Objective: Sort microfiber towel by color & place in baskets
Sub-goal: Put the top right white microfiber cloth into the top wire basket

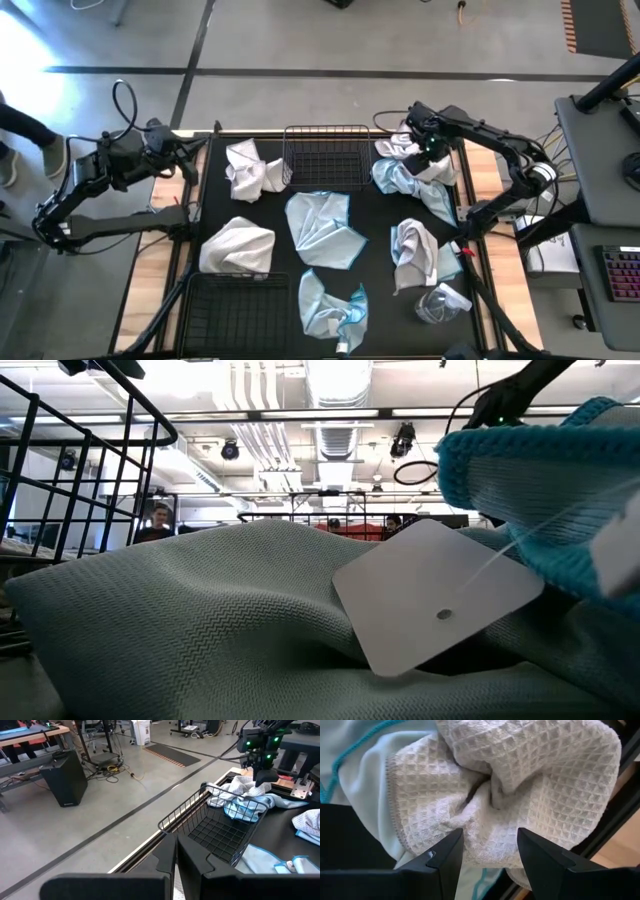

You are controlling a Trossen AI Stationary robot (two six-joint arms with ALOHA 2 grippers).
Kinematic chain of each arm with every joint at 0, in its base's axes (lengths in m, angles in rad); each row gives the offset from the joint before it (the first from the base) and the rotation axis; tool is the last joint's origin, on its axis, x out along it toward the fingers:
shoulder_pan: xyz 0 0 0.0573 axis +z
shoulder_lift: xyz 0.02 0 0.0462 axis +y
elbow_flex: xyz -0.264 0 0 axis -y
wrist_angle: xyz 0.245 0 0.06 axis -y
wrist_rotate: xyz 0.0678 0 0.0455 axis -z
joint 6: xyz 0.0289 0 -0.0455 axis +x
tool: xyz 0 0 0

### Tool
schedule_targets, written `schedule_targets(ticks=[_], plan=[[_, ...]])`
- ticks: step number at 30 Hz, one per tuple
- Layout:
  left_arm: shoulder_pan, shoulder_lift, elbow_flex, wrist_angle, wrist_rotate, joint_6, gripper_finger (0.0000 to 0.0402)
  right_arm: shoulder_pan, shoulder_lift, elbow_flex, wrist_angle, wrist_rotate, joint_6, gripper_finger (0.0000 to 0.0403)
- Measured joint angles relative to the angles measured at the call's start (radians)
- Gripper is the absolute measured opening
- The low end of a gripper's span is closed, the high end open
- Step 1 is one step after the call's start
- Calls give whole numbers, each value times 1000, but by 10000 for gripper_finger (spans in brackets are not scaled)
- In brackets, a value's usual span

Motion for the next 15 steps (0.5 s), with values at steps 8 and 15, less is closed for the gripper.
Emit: schedule_targets(ticks=[8, 15], plan=[[0, 0, 0, 0, 0, 0, 0, 0, -1, -2, -104, 0, 9, 182], [0, 0, 0, 0, 0, 0, 0, 1, -1, -5, -95, -61, 10, 182]])
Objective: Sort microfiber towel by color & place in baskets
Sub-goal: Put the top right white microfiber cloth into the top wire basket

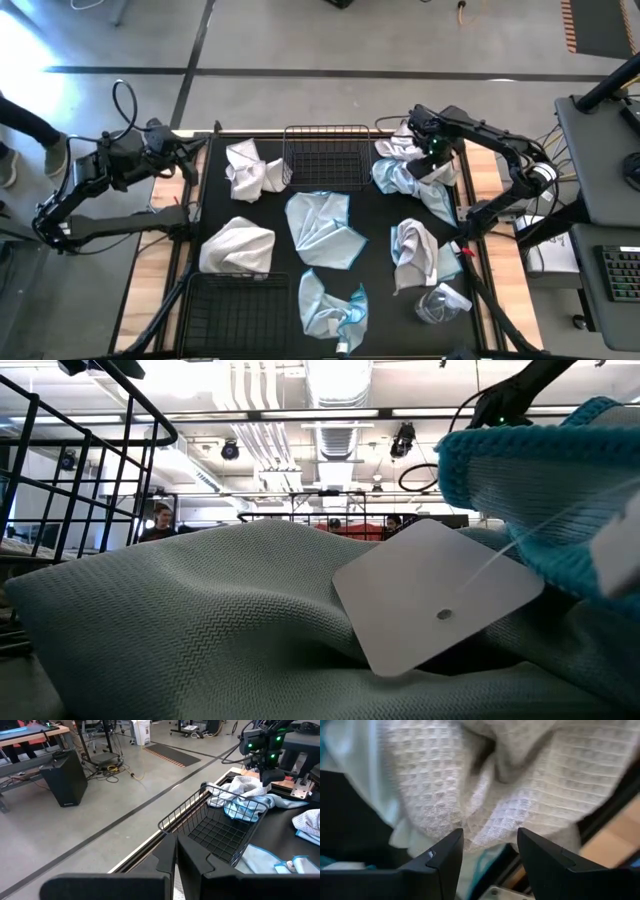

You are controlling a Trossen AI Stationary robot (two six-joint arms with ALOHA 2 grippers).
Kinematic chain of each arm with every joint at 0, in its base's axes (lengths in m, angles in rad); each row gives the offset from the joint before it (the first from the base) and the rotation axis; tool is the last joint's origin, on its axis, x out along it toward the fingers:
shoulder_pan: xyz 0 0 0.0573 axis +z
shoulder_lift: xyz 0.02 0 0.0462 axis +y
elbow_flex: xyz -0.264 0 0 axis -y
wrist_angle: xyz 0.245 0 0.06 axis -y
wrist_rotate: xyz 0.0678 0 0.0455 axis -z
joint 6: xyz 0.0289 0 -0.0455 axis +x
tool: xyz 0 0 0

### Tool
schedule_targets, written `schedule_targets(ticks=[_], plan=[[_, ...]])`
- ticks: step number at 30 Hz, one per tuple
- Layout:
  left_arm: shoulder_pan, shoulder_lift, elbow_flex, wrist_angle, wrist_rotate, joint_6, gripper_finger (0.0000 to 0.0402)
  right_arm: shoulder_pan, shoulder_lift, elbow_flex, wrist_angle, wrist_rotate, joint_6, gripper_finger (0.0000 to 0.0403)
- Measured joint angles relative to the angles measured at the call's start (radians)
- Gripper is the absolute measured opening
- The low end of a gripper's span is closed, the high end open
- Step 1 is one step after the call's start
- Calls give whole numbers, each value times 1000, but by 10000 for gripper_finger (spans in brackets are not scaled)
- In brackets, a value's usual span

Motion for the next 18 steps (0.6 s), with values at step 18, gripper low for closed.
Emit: schedule_targets(ticks=[18], plan=[[0, 0, 0, -4, 0, 0, 0, 9, 0, -171, 94, -43, 14, 182]])
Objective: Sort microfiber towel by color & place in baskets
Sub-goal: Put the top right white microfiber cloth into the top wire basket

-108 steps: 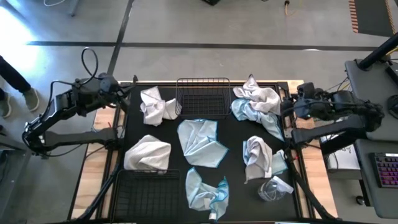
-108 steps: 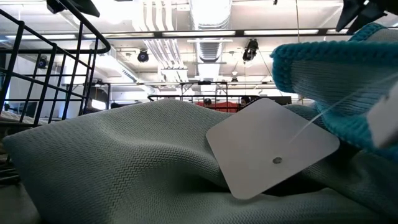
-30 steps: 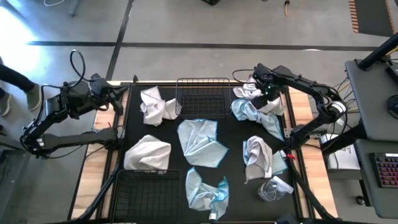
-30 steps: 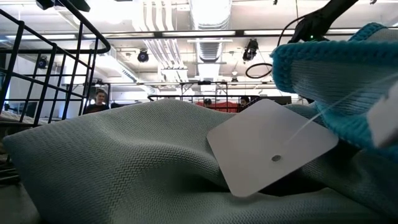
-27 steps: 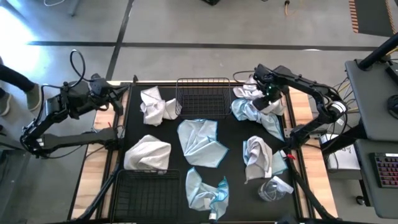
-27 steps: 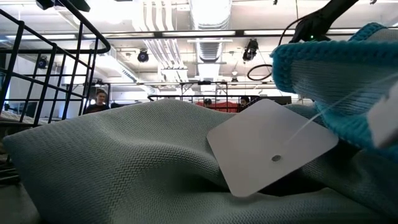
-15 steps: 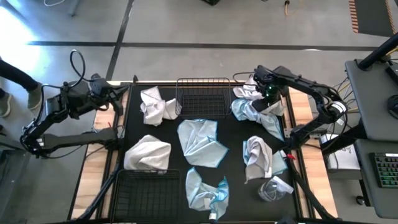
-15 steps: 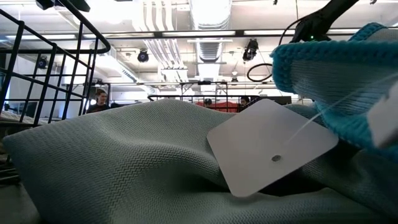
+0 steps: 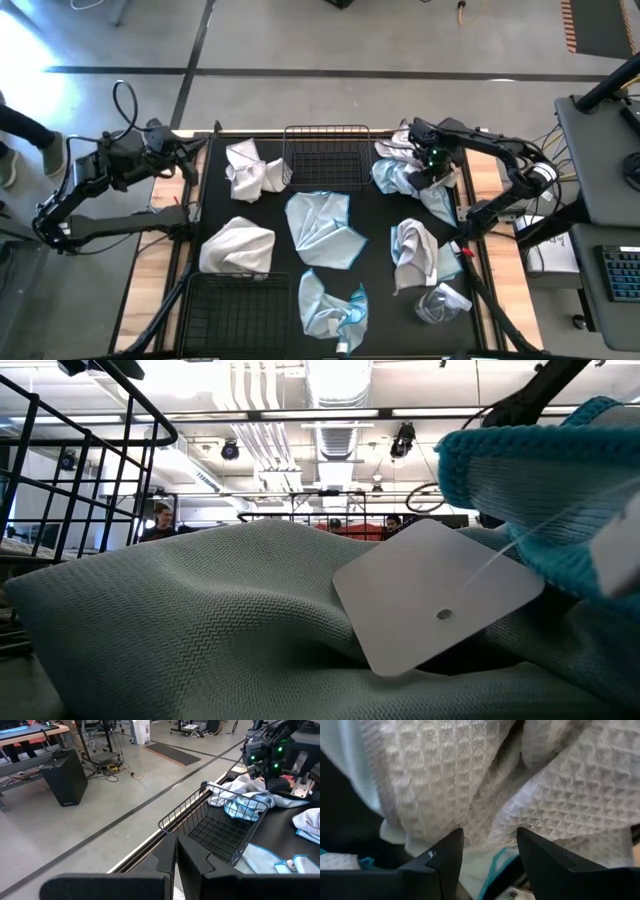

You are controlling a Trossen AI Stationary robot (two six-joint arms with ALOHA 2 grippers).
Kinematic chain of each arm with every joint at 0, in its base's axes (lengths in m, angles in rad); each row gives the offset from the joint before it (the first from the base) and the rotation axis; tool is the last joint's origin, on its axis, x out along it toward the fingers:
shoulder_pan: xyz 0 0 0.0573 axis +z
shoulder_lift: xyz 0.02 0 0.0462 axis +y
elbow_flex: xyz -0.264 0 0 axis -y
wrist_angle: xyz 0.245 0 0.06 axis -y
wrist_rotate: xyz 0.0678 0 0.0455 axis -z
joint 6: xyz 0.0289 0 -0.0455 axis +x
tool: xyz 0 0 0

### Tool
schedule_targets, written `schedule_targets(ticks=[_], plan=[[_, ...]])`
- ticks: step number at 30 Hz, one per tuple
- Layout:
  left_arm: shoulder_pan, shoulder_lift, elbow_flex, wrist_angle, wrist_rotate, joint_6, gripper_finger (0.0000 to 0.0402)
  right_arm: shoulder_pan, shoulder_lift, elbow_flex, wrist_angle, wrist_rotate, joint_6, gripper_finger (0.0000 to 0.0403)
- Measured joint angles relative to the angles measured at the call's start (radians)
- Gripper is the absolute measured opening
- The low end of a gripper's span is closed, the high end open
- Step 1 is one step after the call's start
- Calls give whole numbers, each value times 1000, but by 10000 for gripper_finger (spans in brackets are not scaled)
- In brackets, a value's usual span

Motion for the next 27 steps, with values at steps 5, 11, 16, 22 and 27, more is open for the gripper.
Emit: schedule_targets(ticks=[5, 11, 16, 22, 27], plan=[[0, 0, 0, 0, 0, 0, 0, 0, 0, -58, 75, -2, 23, 177], [0, 0, 0, 0, 0, 0, 0, 0, 0, -72, 101, -3, 31, 149], [0, 0, 0, 0, 0, -3, 0, 0, 0, -68, 109, -3, 31, 110], [0, 0, 0, 0, 0, -4, 0, 0, 0, -68, 118, -3, 31, 55], [0, 0, 0, 0, 0, -4, 0, 0, 0, -68, 121, -2, 30, 17]])
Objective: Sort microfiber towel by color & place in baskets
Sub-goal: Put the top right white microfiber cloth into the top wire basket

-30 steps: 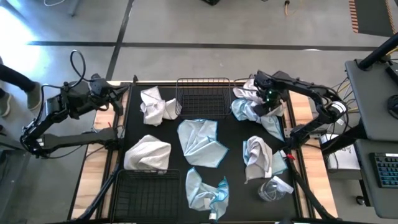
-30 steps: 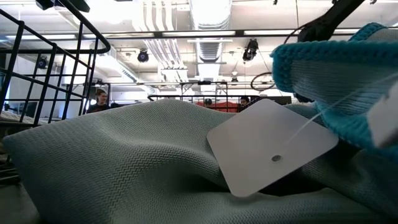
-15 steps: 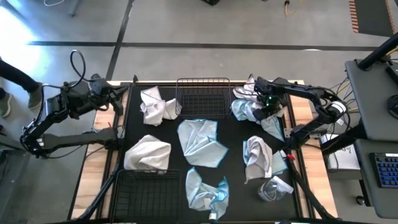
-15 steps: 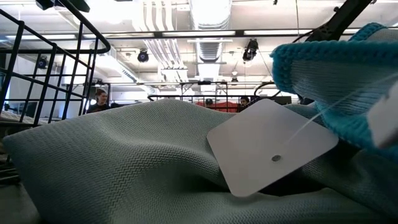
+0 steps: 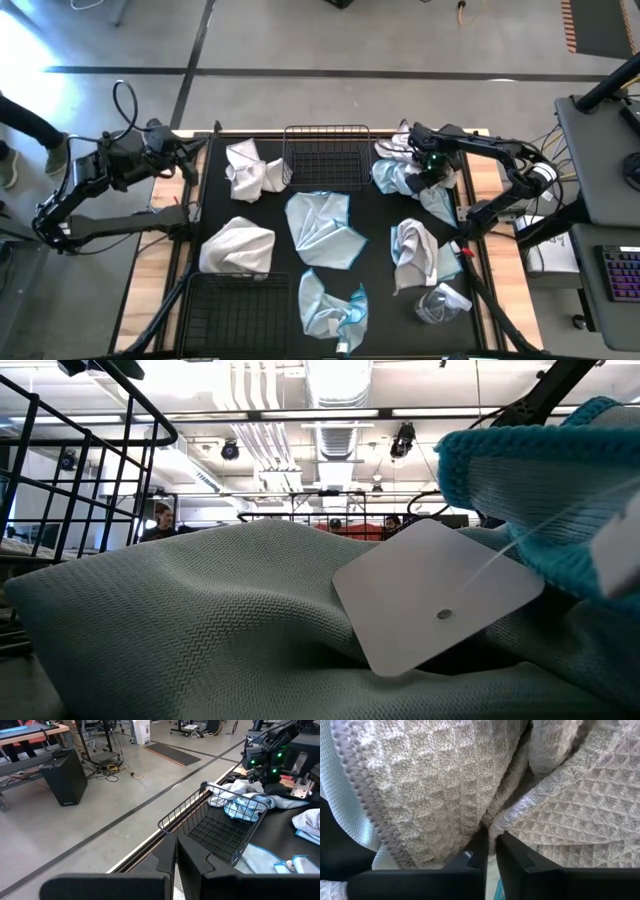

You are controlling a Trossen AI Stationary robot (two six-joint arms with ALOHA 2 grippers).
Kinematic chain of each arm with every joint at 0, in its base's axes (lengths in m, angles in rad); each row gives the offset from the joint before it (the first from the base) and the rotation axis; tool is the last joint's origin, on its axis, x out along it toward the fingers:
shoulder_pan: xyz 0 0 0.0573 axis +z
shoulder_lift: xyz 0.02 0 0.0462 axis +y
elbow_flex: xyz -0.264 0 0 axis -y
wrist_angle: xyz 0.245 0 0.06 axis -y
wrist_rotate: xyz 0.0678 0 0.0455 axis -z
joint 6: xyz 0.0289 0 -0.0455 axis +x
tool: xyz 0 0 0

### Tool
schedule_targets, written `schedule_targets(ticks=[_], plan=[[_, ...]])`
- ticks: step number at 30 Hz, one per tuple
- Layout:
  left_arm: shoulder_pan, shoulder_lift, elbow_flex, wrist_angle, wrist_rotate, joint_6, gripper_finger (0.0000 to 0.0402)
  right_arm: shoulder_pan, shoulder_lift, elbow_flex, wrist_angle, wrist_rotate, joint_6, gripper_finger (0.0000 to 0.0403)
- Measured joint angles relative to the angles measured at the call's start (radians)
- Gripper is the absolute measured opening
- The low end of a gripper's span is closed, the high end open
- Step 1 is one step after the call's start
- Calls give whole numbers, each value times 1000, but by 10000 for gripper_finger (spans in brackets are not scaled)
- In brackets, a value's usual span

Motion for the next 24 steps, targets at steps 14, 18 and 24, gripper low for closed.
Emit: schedule_targets(ticks=[14, 18, 24], plan=[[0, 0, 0, 0, 0, 0, 0, 0, -83, 0, -1, -18, 38, 9], [0, 0, 0, 0, 0, 0, 0, 0, -150, 21, -4, -52, 74, 9], [0, 0, 0, 0, 0, 0, 0, 7, -224, 157, -3, -78, 126, 9]])
